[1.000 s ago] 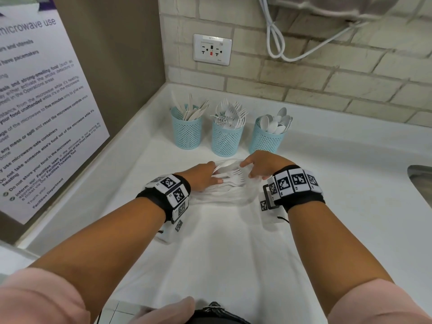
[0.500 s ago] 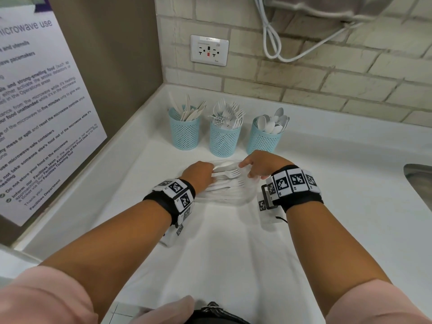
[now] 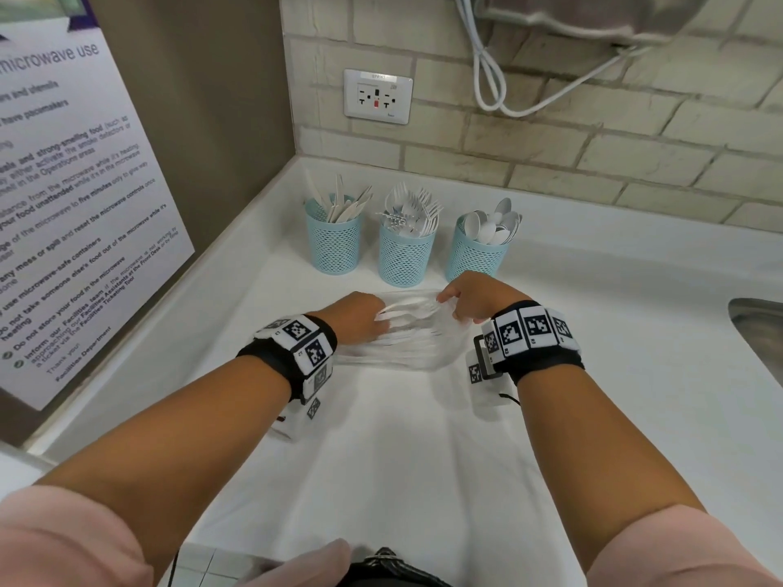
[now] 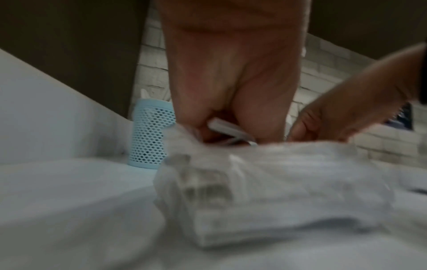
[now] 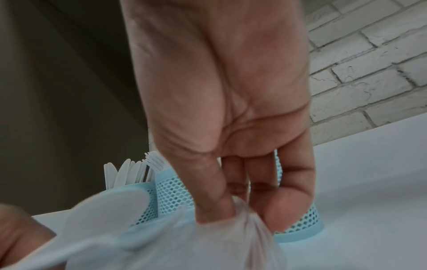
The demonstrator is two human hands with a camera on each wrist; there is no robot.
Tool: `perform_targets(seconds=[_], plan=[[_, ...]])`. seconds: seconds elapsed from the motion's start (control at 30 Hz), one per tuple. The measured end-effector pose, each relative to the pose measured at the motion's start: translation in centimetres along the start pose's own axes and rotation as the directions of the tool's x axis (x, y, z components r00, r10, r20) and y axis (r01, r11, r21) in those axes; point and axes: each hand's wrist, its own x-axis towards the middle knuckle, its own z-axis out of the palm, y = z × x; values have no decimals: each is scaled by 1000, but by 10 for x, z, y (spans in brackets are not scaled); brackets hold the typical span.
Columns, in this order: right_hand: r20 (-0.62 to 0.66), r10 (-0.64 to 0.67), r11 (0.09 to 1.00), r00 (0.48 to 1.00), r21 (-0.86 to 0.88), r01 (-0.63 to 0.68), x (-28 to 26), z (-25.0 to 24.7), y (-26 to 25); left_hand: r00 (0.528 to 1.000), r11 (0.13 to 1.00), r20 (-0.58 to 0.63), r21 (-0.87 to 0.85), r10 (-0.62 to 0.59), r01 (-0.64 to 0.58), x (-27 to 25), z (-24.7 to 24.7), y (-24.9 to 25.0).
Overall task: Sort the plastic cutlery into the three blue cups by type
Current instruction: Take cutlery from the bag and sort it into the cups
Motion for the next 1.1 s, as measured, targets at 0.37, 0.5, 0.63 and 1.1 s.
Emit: perform_targets(seconds=[0.37, 0.5, 0.63, 1.1], plan=[[-18, -177, 828, 984, 538, 158, 7, -16, -7, 999, 580, -7, -814, -42, 19, -4, -24, 11], [-93, -216, 598, 972, 774, 207, 8, -23, -18, 999, 452, -36, -892, -27, -20, -1, -29, 18], [-220, -149, 509, 964, 819, 265, 15, -18, -25, 1000, 156, 2, -988, -10, 3, 2, -27, 17], [-243, -95, 509, 965, 821, 257, 26, -11, -34, 998, -76, 70, -995, 6, 70, -3, -23, 4]])
